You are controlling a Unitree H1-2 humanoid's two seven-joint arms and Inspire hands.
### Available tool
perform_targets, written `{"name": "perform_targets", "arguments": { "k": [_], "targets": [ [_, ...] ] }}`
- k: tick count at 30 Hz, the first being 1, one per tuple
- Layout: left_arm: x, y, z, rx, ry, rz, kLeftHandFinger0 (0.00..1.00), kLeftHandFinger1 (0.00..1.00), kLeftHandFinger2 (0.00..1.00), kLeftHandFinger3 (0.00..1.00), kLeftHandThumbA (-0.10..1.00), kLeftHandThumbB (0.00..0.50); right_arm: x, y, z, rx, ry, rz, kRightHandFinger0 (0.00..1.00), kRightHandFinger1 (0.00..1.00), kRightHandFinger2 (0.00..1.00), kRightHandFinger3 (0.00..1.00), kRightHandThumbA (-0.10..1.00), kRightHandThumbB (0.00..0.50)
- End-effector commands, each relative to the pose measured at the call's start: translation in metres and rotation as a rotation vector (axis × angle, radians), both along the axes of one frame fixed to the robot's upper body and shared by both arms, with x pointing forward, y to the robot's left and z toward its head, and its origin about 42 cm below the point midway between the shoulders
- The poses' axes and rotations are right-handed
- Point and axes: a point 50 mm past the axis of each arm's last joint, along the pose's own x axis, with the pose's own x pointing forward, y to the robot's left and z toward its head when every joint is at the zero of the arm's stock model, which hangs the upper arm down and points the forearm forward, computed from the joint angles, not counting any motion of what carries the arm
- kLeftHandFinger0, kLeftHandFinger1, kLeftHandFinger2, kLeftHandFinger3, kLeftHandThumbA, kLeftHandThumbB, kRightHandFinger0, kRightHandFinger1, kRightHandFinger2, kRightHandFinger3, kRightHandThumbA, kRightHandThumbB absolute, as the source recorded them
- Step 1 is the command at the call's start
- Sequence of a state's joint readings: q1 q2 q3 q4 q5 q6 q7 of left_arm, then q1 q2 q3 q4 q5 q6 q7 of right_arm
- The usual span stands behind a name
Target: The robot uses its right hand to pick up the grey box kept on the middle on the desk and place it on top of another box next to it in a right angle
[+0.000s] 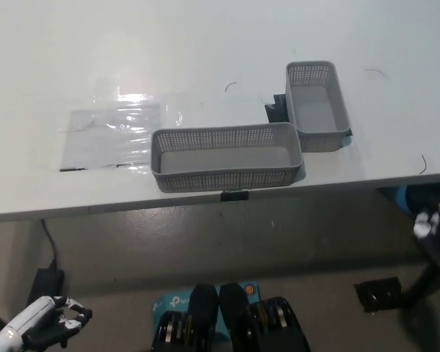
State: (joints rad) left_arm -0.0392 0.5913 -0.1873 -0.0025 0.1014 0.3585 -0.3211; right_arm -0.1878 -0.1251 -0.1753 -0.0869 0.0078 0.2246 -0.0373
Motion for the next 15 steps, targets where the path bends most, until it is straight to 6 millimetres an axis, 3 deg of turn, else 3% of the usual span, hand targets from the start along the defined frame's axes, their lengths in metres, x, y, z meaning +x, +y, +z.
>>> {"name": "perform_targets", "arguments": {
  "k": [1, 3, 5, 7, 8, 12, 15],
  "targets": [
    [0.01, 0.002, 0.013, 0.02, -0.022, -0.014, 0.11, 0.04, 0.18, 0.57, 0.61, 0.141, 0.024, -0.008, 0.077, -0.063, -0.172, 0.028, 0.0, 0.01, 0.15, 0.63, 0.12, 0.171],
    [0.01, 0.003, 0.014, 0.02, -0.021, -0.013, 0.1, 0.04, 0.19, 0.57, 0.6, 0.133, 0.04, -0.007, 0.11, -0.132, -0.236, 0.055, 0.0, 0.01, 0.14, 0.61, 0.13, 0.192],
    [0.009, 0.004, 0.015, 0.02, -0.021, -0.013, 0.09, 0.04, 0.19, 0.57, 0.61, 0.133, 0.044, -0.006, 0.118, -0.15, -0.25, 0.06, 0.0, 0.0, 0.13, 0.59, 0.13, 0.195],
    [0.01, 0.006, 0.016, 0.021, -0.013, -0.011, 0.11, 0.06, 0.22, 0.59, 0.59, 0.123, 0.063, -0.001, 0.149, -0.257, -0.295, 0.082, 0.0, 0.0, 0.08, 0.58, 0.16, 0.216],
    [0.011, 0.005, 0.017, 0.02, -0.014, -0.016, 0.11, 0.06, 0.21, 0.59, 0.59, 0.135, 0.067, -0.001, 0.154, -0.278, -0.284, 0.085, 0.0, 0.02, 0.11, 0.62, 0.17, 0.219],
    [0.012, 0.004, 0.018, 0.024, -0.026, -0.025, 0.09, 0.05, 0.21, 0.56, 0.59, 0.125, 0.093, 0.0, 0.17, -0.436, -0.19, 0.195, 0.05, 0.09, 0.22, 0.54, 0.19, 0.243],
    [0.013, 0.006, 0.017, 0.012, -0.023, -0.016, 0.08, 0.04, 0.18, 0.56, 0.57, 0.134, 0.106, 0.002, 0.167, -0.551, -0.113, 0.29, 0.18, 0.27, 0.44, 0.64, 0.25, 0.261]
  ]
}}
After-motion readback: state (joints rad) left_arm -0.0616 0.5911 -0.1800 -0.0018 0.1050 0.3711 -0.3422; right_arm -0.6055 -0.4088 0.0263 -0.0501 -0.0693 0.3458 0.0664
